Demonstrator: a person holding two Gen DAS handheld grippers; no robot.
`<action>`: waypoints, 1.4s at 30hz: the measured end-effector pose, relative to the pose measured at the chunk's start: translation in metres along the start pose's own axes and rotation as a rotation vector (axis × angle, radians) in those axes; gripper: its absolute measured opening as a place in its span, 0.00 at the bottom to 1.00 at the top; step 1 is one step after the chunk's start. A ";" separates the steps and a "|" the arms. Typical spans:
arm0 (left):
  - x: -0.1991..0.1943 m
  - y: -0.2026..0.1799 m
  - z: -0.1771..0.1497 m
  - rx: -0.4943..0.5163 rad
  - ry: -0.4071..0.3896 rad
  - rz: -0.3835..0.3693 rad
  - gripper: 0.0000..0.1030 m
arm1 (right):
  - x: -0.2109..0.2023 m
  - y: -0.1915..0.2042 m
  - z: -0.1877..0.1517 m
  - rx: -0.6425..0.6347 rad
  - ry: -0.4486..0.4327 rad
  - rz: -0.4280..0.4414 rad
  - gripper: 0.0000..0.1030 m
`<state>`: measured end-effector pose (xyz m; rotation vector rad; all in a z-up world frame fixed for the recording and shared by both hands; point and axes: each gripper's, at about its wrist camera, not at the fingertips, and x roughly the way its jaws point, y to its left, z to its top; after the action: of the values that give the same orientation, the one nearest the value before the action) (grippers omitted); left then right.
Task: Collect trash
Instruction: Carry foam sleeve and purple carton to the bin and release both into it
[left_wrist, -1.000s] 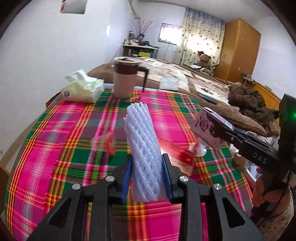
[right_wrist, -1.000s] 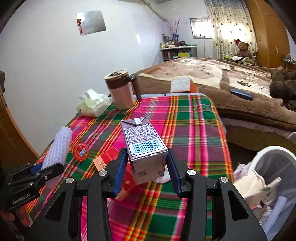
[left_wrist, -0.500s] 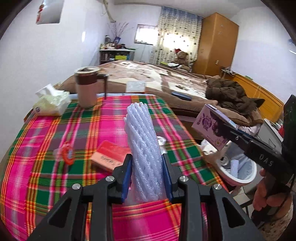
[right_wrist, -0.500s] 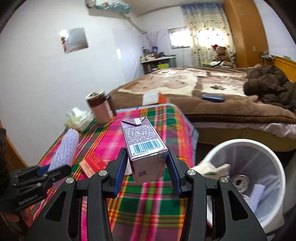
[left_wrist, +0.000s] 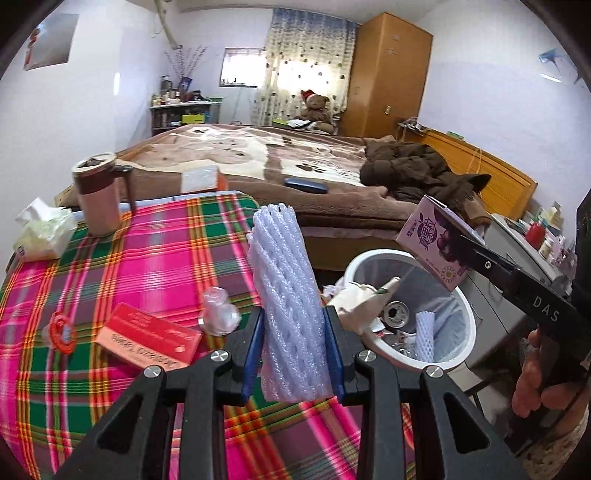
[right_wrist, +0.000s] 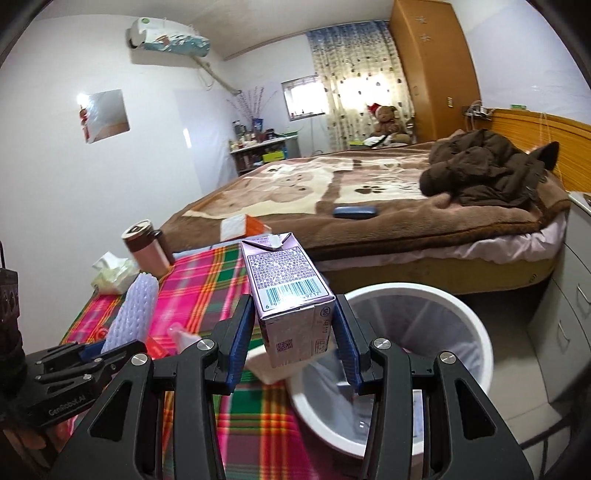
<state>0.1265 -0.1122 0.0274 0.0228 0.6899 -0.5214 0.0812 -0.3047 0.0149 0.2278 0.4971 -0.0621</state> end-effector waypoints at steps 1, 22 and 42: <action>0.003 -0.004 0.000 0.008 0.004 -0.009 0.32 | 0.000 -0.002 0.000 0.001 -0.002 -0.013 0.43; 0.064 -0.060 -0.007 0.093 0.120 -0.087 0.32 | -0.002 -0.055 -0.017 0.094 0.036 -0.134 0.43; 0.107 -0.076 -0.010 0.048 0.205 -0.144 0.32 | 0.009 -0.075 -0.024 0.125 0.083 -0.146 0.43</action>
<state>0.1547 -0.2249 -0.0352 0.0725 0.8832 -0.6800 0.0696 -0.3719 -0.0254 0.3175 0.5928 -0.2271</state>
